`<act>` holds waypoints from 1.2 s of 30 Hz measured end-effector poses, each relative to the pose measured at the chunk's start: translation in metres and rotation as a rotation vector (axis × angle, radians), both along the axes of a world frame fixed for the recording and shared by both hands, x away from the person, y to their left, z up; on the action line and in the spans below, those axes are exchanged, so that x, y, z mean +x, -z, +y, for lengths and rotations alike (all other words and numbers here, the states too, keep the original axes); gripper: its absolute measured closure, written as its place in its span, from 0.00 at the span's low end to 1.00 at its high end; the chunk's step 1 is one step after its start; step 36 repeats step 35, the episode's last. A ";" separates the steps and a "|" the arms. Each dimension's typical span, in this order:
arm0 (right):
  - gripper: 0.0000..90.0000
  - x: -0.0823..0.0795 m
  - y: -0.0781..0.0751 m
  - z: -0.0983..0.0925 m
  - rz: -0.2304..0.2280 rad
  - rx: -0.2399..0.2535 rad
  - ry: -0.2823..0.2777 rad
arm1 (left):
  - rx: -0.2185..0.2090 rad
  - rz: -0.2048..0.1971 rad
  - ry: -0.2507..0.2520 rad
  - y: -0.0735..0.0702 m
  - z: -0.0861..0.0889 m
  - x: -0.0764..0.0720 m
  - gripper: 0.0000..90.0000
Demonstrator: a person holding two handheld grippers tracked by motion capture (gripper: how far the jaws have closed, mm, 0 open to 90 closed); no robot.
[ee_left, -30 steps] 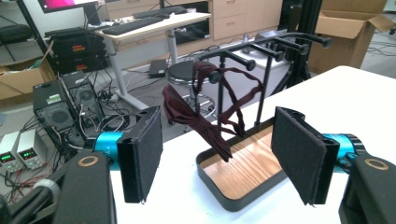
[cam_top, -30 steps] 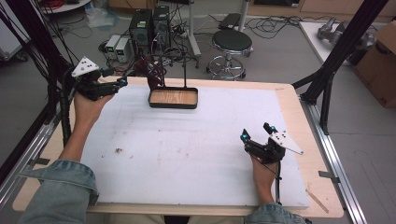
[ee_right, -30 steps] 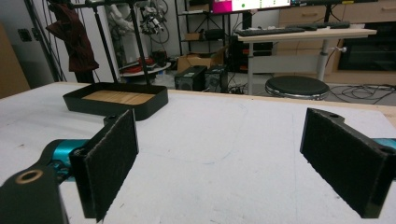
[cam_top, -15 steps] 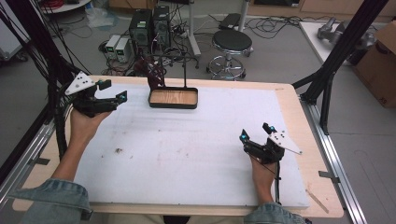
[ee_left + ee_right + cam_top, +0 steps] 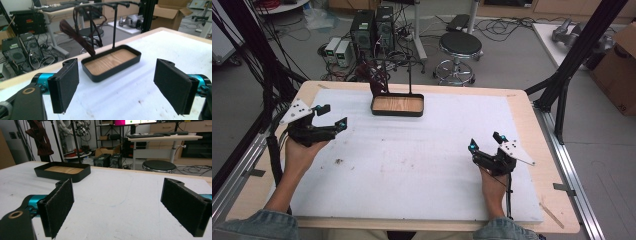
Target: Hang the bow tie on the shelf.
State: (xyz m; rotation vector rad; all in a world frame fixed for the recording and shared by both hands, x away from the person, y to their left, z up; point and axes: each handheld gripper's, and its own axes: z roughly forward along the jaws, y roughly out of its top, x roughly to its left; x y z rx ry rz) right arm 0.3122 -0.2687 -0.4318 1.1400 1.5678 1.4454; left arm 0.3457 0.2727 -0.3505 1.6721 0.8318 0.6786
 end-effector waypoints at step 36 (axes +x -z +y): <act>0.12 0.000 0.000 0.001 0.007 -0.005 -0.007 | 0.043 0.082 -0.095 0.056 0.001 -0.025 0.22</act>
